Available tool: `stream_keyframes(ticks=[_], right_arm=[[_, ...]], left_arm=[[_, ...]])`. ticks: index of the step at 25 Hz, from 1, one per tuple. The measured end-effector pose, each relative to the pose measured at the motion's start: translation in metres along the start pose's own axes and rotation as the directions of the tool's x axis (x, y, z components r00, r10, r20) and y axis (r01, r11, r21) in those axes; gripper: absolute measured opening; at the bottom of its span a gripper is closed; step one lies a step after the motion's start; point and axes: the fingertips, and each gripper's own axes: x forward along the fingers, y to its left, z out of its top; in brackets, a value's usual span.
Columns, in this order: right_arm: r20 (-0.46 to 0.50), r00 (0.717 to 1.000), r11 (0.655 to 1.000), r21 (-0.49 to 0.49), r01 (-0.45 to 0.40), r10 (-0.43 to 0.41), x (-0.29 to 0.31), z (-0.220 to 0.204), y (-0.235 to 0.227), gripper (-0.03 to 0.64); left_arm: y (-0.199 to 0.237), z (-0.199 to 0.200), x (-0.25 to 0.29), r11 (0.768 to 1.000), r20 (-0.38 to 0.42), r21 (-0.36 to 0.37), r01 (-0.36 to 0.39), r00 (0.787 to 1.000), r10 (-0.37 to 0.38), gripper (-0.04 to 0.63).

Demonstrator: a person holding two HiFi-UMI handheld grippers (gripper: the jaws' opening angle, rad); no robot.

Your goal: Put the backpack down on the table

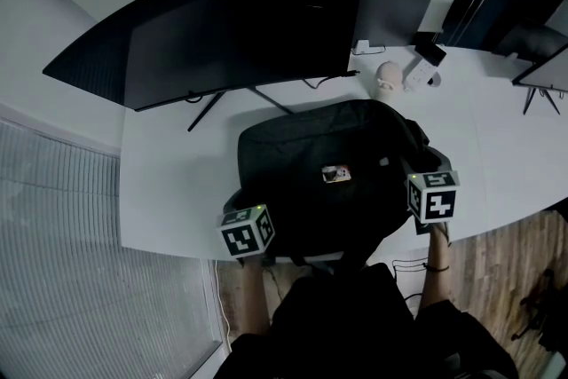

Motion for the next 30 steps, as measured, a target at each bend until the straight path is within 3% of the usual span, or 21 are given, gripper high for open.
stream_keyframes(ticks=[16,22,26,30], right_arm=[[0.011,0.994,0.993,-0.041,0.113,-0.112,-0.001,-0.004,-0.016,0.253],[0.071,0.985,0.985,-0.057,0.164,-0.16,-0.016,0.004,-0.019,0.253],[0.139,0.978,0.984,-0.056,0.167,-0.158,-0.029,0.018,-0.016,0.253],[0.21,0.968,0.986,-0.063,0.153,-0.137,-0.043,0.028,-0.007,0.25]], left_arm=[[0.008,0.0,-0.001,0.996,0.011,-0.001,-0.093,0.996,0.093,0.278],[0.01,0.011,-0.014,0.99,0.091,0.008,-0.14,0.986,0.139,0.284],[0.01,0.019,-0.026,0.983,0.164,0.052,-0.179,0.972,0.168,0.276],[0.01,0.026,-0.042,0.974,0.253,0.085,-0.211,0.95,0.184,0.184]])
